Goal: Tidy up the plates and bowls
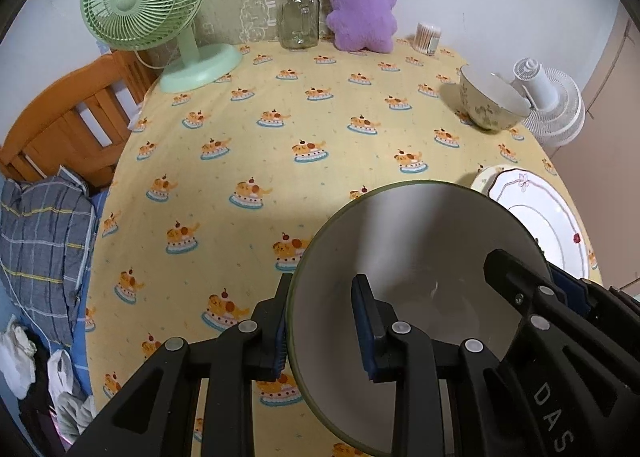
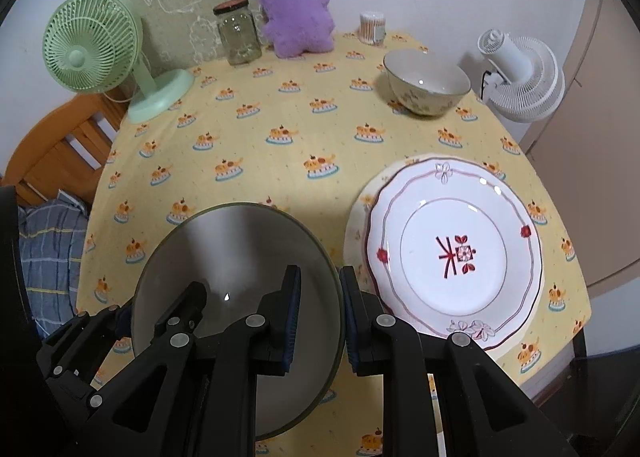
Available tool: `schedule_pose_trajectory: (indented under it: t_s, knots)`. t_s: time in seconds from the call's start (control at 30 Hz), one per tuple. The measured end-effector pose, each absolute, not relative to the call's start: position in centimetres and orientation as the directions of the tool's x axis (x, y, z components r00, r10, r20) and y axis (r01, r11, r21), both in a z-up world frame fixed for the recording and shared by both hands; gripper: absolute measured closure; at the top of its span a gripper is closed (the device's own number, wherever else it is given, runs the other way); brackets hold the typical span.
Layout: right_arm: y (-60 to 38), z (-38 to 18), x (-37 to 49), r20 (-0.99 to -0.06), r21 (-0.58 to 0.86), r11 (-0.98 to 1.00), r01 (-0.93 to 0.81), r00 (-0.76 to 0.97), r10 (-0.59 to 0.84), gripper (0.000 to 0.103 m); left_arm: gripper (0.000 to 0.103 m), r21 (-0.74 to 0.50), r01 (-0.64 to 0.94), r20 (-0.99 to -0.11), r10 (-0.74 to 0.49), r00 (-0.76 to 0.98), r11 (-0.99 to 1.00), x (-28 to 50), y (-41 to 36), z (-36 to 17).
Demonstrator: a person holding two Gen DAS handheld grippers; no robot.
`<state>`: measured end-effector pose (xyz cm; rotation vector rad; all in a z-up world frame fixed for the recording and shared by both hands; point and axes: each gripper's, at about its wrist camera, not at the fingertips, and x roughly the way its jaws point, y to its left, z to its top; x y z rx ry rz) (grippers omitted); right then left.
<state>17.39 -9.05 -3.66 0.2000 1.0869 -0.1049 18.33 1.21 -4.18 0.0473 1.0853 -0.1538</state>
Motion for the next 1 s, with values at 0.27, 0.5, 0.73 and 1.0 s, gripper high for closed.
schedule_pose_trajectory:
  t_s: [0.27, 0.5, 0.73, 1.0]
  knots:
    - [-8.7, -4.1, 17.4, -0.894, 0.115, 0.977, 0.182, 0.448, 0.022, 0.080, 0.076, -0.038, 0.143, -0.890, -0.099, 0.446, 0.989, 18.2, 1.8, -4.4]
    - [-7.9, -4.4, 17.7, -0.897, 0.103, 0.980, 0.170, 0.442, 0.017, 0.080, 0.076, -0.046, 0.134, -0.895, -0.101, 0.434, 0.990, 18.5, 2.3, -5.0]
    - [-8.1, -5.2, 17.8, -0.907, 0.076, 0.981, 0.177, 0.420, -0.006, 0.080, 0.076, -0.072, 0.141, -0.905, -0.124, 0.407, 0.987, 18.6, 2.0, -6.0]
    - [-8.3, -5.7, 18.1, -0.910, 0.043, 0.983, 0.179, 0.413, -0.035, 0.080, 0.076, -0.094, 0.144, -0.908, -0.144, 0.393, 0.985, 18.8, 1.8, -6.8]
